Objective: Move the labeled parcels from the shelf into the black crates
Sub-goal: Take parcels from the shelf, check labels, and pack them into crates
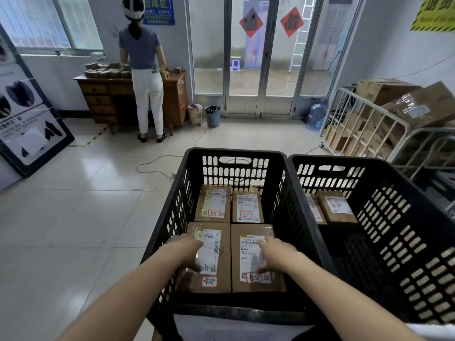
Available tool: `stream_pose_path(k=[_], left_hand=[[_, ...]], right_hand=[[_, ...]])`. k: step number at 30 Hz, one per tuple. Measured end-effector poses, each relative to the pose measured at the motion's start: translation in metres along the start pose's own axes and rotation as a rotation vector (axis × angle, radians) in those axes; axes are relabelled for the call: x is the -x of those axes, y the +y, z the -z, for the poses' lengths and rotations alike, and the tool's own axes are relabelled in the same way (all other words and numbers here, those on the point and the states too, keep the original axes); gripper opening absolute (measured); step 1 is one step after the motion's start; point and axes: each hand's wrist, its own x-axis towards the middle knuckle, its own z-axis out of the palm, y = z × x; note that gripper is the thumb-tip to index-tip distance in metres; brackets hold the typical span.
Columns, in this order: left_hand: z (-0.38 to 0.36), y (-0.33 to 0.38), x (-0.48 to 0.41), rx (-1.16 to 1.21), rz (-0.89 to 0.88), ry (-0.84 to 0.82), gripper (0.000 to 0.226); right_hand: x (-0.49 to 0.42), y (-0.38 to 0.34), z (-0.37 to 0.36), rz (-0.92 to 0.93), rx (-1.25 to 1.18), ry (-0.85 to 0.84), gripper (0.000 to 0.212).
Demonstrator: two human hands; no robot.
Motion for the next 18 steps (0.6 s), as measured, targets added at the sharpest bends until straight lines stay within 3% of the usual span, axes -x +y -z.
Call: stream_pose_path(k=[18], left_hand=[[0.043, 0.052, 0.082, 0.077, -0.19, 0.268, 0.069]], right_hand=[[0.127, -0.007, 0.03, -0.063, -0.07, 0.317, 0.069]])
